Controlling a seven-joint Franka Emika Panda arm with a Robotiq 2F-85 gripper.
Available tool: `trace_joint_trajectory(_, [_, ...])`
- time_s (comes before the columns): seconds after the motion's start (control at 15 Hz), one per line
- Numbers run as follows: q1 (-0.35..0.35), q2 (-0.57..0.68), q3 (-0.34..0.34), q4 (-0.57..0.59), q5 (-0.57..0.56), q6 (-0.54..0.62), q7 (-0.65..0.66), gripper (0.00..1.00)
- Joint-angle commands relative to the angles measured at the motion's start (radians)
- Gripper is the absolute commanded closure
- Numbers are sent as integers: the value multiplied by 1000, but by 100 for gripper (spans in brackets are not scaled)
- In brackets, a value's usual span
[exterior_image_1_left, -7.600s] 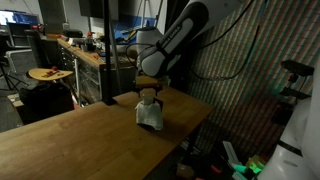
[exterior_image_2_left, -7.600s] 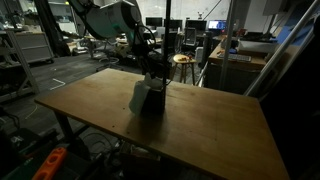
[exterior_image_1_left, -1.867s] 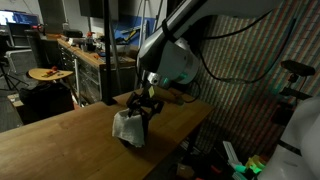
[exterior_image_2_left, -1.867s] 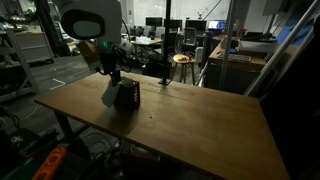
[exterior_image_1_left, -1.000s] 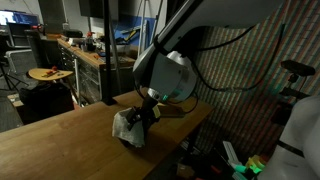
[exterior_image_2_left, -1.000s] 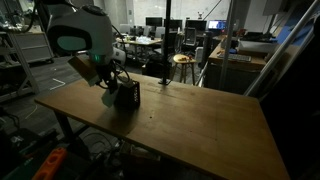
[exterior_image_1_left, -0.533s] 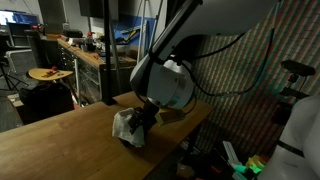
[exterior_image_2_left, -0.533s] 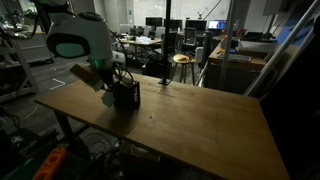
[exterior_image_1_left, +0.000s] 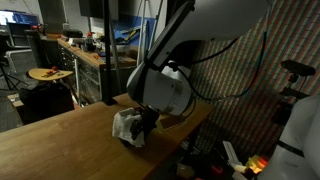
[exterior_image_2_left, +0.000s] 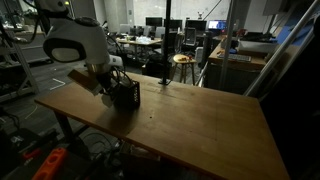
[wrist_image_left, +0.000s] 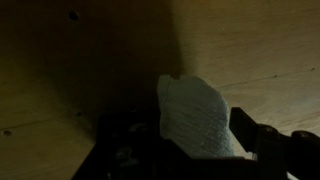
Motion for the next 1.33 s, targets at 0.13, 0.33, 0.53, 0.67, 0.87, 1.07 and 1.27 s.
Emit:
trace_joint_trajectory(0.13, [-2,1,27,5,75,30,-65,55])
trace_joint_trajectory(0.33, [-5,3,27,5,99,26,-84,82])
trace_joint_trajectory(0.53, [-5,2,24,2,109,27,-94,98])
trace_joint_trajectory(0.67, [-5,-5,18,-6,102,28,-84,100])
trace_joint_trajectory(0.87, [-6,-18,6,-20,76,24,-57,97])
trace_joint_trajectory(1.07, [0,-35,-6,-39,51,27,-28,97])
trace_joint_trajectory(1.27, [4,-64,-26,-64,7,32,28,97])
